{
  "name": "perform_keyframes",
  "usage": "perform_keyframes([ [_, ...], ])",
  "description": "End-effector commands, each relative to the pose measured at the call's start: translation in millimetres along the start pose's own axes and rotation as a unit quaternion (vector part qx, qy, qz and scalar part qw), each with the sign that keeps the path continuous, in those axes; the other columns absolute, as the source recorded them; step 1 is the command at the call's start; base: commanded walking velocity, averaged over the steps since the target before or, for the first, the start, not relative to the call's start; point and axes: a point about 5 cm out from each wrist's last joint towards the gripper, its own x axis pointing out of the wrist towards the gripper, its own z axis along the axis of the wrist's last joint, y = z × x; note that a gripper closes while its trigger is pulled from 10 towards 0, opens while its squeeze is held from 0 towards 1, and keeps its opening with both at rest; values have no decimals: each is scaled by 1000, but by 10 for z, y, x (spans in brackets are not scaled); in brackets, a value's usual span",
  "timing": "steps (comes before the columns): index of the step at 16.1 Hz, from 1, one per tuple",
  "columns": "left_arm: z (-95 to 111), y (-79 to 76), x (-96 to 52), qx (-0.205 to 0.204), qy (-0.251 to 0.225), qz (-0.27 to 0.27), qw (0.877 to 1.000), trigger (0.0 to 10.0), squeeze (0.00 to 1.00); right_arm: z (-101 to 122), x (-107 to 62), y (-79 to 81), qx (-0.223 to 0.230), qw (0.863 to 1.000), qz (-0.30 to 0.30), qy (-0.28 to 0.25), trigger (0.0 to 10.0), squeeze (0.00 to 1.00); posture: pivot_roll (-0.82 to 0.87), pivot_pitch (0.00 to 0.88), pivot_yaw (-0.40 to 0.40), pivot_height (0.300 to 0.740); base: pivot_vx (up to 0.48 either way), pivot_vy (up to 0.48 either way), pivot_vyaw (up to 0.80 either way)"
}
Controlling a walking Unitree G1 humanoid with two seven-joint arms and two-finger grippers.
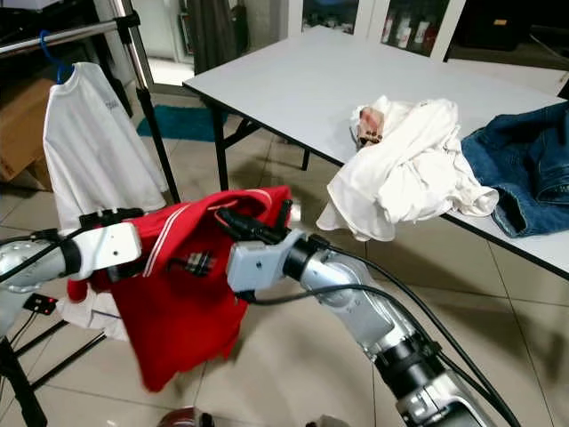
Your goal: Hang hanger
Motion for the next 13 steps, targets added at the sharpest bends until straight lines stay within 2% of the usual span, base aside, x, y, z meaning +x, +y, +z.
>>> perform_keyframes([
  [1, 35, 55, 15, 2, -13, 12, 1000, 10000, 0, 144, 23, -75, -13, 999, -15, -44, 10000, 0, 6, 10, 26, 740, 0, 0, 0],
  [4, 82, 26, 74, 12, -34, 14, 999, 10000, 0, 152, 22, -62, -14, 999, -5, -49, 10000, 0, 4, 9, 25, 740, 0, 0, 0],
  [8, 95, -86, 118, 14, -40, -15, 999, 10000, 0, 185, 63, -69, -16, 998, 0, -59, 10000, 0, 4, 9, 25, 740, 0, 0, 0],
  [10, 76, -119, 114, 7, -37, -29, 999, 196, 0, 188, 69, -75, -19, 998, 1, -62, 10000, 0, 14, 8, 27, 740, 0, 0, 0],
  [13, 72, -160, 85, 0, -44, -48, 998, 0, 0, 192, 75, -78, -21, 998, 2, -64, 10000, 0, 17, 9, 26, 740, 0, 0, 0],
])
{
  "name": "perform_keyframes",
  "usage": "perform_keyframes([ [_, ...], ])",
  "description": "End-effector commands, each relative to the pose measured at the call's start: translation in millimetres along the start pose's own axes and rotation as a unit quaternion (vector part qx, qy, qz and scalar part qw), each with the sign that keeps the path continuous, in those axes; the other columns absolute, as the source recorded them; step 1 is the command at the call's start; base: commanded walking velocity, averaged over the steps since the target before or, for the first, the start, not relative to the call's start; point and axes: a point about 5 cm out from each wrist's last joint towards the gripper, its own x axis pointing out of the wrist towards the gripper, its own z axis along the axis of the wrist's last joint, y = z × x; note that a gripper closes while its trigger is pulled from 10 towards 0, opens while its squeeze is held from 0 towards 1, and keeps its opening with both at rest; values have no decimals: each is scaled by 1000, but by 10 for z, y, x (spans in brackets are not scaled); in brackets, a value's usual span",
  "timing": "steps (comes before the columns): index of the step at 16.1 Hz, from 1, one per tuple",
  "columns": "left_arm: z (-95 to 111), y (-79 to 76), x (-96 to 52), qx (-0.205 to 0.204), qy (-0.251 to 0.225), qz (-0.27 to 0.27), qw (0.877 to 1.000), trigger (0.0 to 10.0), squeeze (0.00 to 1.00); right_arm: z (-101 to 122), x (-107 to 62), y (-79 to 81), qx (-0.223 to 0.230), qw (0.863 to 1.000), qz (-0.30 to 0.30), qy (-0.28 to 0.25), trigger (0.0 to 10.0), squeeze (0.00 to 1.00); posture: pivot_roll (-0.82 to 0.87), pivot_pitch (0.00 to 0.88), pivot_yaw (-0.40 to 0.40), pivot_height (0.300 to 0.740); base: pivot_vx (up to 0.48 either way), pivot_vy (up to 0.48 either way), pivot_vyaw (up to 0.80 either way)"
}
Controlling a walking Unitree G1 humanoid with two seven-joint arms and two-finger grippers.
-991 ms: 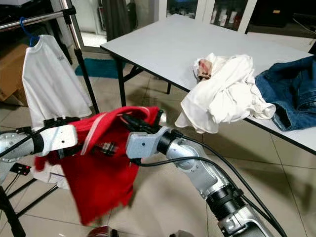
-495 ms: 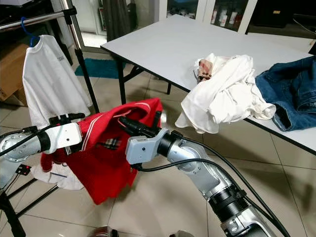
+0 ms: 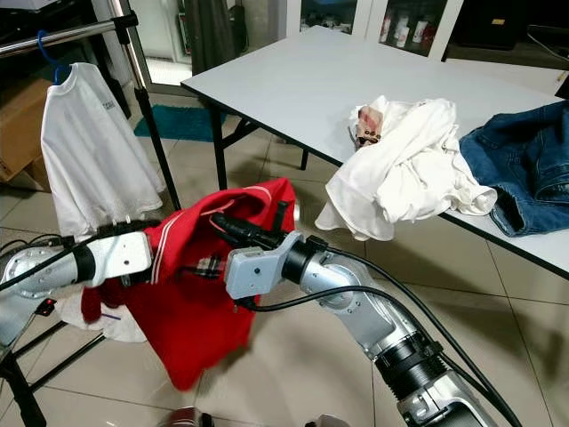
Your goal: Hang hanger
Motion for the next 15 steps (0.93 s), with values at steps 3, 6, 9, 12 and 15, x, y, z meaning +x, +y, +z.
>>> perform_keyframes([
  [3, 55, 23, -3, 0, -20, 5, 1000, 0, 0, 138, 65, -114, -16, 999, -14, -47, 10000, 0, 15, 9, 25, 740, 0, 0, 0],
  [6, 46, 41, -3, -1, -19, 23, 1000, 0, 0, 109, 42, -145, -19, 999, -16, -43, 10000, 0, 13, 8, 24, 740, 0, 0, 0],
  [9, 44, 79, -9, 3, -15, 38, 999, 0, 0, 106, 42, -160, -23, 999, -16, -43, 10000, 0, 13, 7, 21, 740, 0, 0, 0],
  [12, 53, 118, -13, 7, -15, 54, 998, 0, 0, 102, 46, -171, -23, 999, -18, -43, 10000, 0, 16, 7, 19, 740, 0, 0, 0],
  [15, 56, 121, -15, 5, -19, 61, 998, 0, 0, 97, 45, -174, -21, 999, -21, -42, 10000, 0, 18, 7, 19, 740, 0, 0, 0],
])
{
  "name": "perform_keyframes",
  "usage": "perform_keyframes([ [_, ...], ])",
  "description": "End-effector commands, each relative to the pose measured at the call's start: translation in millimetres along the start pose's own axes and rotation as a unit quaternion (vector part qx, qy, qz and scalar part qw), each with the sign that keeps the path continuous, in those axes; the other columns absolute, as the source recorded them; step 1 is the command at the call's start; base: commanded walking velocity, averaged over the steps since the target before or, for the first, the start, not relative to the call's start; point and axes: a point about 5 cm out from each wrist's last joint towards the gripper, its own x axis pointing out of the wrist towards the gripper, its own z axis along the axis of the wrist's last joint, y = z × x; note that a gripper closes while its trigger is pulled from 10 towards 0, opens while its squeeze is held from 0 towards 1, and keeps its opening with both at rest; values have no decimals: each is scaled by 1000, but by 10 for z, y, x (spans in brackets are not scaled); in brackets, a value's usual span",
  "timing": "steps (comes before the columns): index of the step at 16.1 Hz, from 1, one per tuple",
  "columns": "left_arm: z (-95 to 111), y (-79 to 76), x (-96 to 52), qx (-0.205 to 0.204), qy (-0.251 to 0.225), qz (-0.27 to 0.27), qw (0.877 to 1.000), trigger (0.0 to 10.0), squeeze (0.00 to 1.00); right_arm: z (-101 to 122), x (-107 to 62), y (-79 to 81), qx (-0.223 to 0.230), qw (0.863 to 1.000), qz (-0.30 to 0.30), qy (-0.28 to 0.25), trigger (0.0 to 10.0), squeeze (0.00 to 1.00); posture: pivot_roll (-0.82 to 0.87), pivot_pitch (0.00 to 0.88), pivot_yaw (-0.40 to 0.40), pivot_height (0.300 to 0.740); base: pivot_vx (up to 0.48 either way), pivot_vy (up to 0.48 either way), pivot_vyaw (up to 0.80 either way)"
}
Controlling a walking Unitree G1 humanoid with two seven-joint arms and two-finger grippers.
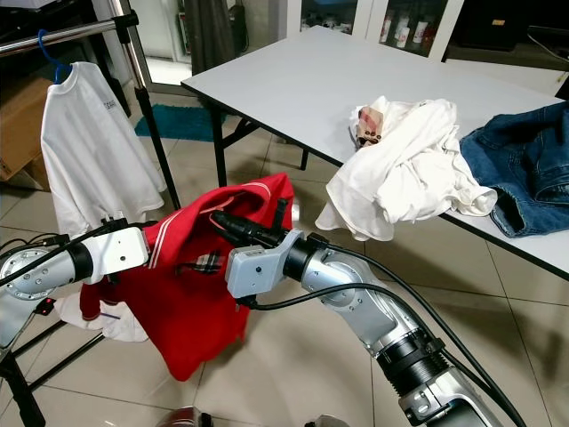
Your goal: Hang hanger
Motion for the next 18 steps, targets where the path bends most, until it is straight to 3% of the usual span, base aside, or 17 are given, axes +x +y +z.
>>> perform_keyframes([
  [1, 43, 33, 11, 2, -10, 13, 1000, 0, 0, 102, 53, -135, -12, 999, -21, -39, 10000, 0, 26, 9, 15, 740, 0, 0, 0],
  [11, 58, -93, 31, -5, -20, -5, 1000, 0, 0, 74, 64, -172, -29, 999, -18, -36, 10000, 0, 29, 7, 1, 740, 0, 0, 0],
  [12, 57, -89, 26, -5, -19, -4, 1000, 0, 0, 61, 60, -175, -20, 999, -19, -37, 10000, 255, 31, 6, 1, 740, 0, 0, 0],
  [13, 55, -87, 24, -5, -19, -3, 1000, 0, 0, 57, 56, -183, -7, 999, -22, -39, 10000, 1000, 32, 5, 0, 740, 0, 0, 0],
  [14, 51, -85, 20, -4, -18, -1, 1000, 0, 0, 58, 52, -210, 9, 999, -30, -42, 10000, 1000, 34, 3, -1, 740, 0, 0, 0],
  [18, 57, -82, 19, -5, -19, 5, 1000, 0, 0, 34, 68, -222, -1, 999, -34, -35, 10000, 1000, 36, 0, -2, 740, 0, 0, 0],
])
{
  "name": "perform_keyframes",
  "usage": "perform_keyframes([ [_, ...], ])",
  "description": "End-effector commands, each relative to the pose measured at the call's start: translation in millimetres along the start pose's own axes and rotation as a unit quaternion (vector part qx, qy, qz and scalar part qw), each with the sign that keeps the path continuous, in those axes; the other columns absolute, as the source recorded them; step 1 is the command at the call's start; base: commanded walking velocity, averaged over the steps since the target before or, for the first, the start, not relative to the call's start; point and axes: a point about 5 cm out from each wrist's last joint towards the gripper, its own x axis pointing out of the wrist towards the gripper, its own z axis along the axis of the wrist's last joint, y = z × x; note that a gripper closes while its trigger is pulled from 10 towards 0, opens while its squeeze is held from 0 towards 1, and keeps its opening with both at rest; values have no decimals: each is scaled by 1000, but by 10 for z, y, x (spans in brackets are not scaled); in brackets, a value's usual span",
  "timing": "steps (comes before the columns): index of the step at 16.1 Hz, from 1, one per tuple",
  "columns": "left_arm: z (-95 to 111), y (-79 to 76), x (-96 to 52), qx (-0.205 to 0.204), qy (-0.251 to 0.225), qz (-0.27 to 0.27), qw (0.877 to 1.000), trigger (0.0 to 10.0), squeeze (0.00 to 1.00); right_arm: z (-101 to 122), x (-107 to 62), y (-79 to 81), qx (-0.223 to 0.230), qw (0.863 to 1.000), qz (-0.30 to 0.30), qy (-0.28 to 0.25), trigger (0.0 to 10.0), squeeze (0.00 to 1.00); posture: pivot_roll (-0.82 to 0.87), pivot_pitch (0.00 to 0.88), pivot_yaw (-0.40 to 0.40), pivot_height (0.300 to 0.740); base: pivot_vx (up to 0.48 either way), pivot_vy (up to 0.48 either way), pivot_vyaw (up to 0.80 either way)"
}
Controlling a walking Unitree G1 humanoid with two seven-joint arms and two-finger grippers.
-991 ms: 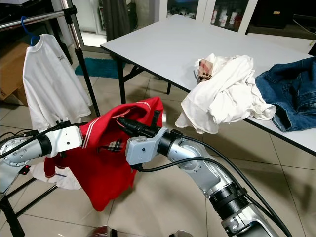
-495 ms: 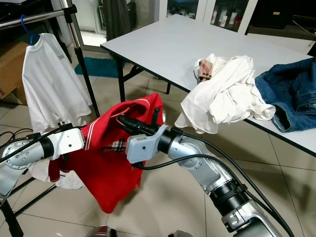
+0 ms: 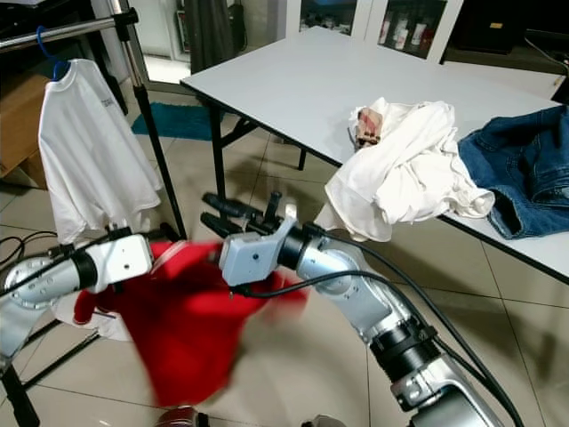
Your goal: Hang hanger
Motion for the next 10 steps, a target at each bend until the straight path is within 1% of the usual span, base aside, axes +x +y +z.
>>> perform_keyframes([
  [1, 73, 70, -3, 11, -14, 14, 1000, 0, 0, -6, -5, -60, -11, 1000, -8, 0, 10000, 1000, 35, 0, -1, 740, 0, 0, 0],
  [3, 62, 58, -1, 9, -13, 14, 1000, 0, 0, -20, -9, -76, -2, 1000, -18, 5, 10000, 1000, 35, 0, -1, 740, 0, 0, 0],
  [4, 58, 50, 0, 7, -13, 14, 1000, 0, 0, -35, -11, -94, 7, 1000, -26, 10, 10000, 784, 33, 0, -1, 740, 0, 0, 0],
  [5, 55, 41, -1, 2, -16, 15, 1000, 0, 0, -45, -9, -135, 22, 999, -40, 14, 10000, 451, 33, 0, -1, 740, 0, 0, 0],
  [6, 62, 34, 4, -4, -19, 16, 1000, 0, 0, -52, -9, -180, 42, 997, -56, 16, 10000, 278, 31, 1, 0, 740, 0, 0, 0],
  [7, 67, 31, 7, -11, -24, 19, 999, 0, 0, -81, -5, -271, 72, 993, -87, 25, 10000, 141, 31, 1, 0, 740, 0, 0, 0],
  [8, 65, 39, 7, -29, -32, 31, 999, 0, 0, -154, -13, -439, 127, 981, -142, 41, 10000, 110, 31, 1, 0, 740, 0, 0, 0],
  [9, 46, 62, 0, -46, -35, 52, 997, 0, 0, -273, -59, -614, 176, 962, -200, 64, 10000, 98, 33, 2, -3, 740, 0, 0, 0],
  [10, 17, 88, -14, -59, -34, 75, 995, 0, 0, -393, -125, -751, 209, 942, -249, 88, 10000, 94, 33, 2, -3, 740, 0, 0, 0],
])
